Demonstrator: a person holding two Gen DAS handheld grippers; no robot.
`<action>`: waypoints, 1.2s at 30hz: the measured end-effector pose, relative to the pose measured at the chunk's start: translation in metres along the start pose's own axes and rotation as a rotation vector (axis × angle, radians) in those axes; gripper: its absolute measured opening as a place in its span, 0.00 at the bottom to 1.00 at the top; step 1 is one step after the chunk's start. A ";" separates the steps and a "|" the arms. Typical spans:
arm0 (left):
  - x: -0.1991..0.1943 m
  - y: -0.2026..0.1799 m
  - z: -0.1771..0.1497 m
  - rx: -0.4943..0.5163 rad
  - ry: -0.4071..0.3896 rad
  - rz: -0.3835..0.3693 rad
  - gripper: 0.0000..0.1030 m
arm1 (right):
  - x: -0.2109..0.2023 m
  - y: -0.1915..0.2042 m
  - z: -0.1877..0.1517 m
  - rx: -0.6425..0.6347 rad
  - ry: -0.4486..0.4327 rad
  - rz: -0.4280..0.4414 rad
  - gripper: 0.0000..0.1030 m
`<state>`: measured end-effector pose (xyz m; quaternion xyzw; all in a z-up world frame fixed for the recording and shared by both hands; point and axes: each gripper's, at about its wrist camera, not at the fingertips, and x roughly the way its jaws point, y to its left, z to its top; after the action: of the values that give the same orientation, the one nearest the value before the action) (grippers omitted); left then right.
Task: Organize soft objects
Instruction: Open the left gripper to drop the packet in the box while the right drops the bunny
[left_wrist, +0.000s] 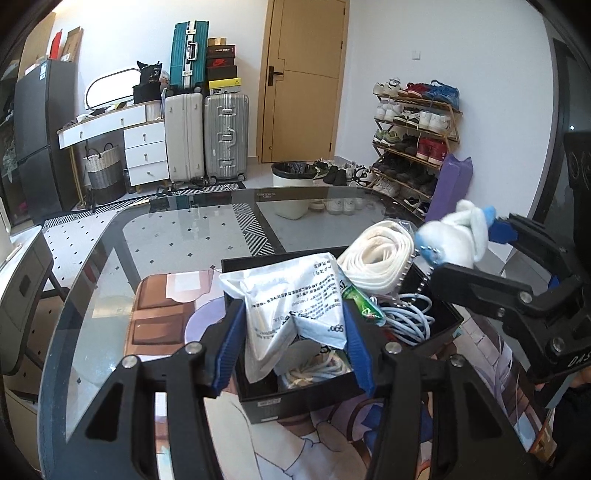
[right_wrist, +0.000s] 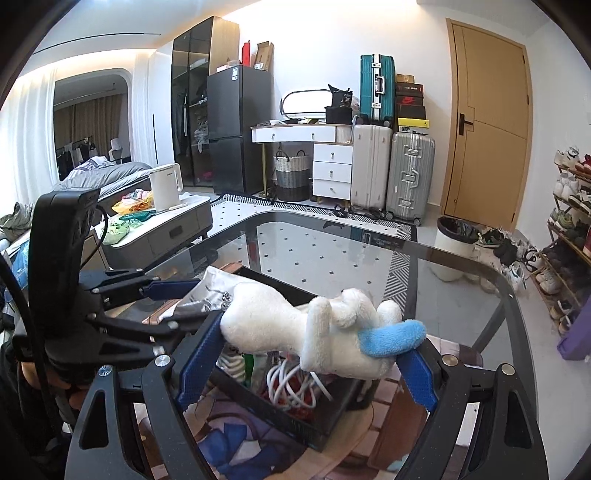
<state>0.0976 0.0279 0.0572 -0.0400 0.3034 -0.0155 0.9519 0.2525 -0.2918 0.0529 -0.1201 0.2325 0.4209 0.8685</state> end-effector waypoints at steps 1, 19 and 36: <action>0.002 0.000 0.000 0.002 0.007 -0.001 0.54 | 0.002 0.001 0.001 -0.002 0.001 0.004 0.85; -0.006 0.004 -0.006 0.018 -0.018 0.009 1.00 | 0.034 0.000 0.023 -0.042 0.008 -0.004 0.98; -0.036 0.012 -0.034 -0.032 -0.058 0.059 1.00 | -0.011 -0.029 -0.032 0.121 -0.021 -0.017 0.99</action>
<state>0.0488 0.0393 0.0487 -0.0466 0.2770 0.0183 0.9596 0.2594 -0.3300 0.0310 -0.0648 0.2473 0.3999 0.8802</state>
